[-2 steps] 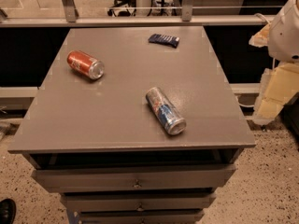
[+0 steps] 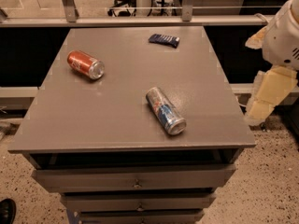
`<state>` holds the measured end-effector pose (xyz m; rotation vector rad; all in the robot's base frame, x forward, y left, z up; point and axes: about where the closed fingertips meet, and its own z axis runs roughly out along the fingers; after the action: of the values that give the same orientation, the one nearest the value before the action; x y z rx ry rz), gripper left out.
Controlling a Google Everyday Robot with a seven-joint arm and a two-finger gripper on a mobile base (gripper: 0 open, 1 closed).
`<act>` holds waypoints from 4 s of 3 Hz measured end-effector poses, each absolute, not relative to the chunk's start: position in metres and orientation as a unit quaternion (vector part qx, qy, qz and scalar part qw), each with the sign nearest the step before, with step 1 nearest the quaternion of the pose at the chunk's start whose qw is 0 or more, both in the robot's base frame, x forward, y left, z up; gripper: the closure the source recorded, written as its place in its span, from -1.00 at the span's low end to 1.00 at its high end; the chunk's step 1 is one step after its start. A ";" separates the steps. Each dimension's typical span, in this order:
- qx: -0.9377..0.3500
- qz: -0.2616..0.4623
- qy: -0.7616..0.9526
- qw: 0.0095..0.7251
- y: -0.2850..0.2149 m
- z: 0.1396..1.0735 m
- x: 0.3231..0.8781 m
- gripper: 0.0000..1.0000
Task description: Move redbull can near rxbar blueberry
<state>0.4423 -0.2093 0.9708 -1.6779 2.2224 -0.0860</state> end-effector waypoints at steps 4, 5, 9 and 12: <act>-0.459 0.049 0.859 0.222 -0.128 0.867 0.488 -1.00; -0.444 0.067 0.867 0.217 -0.108 0.851 0.489 -1.00; -0.432 0.068 0.870 0.227 -0.079 0.849 0.508 0.57; -0.424 0.035 0.863 0.272 -0.103 0.882 0.549 1.00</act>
Offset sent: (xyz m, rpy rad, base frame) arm 0.0488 0.0657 -0.0955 0.2381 0.0251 -0.2840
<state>0.5495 -0.1031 0.8822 -1.1428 2.3234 0.0929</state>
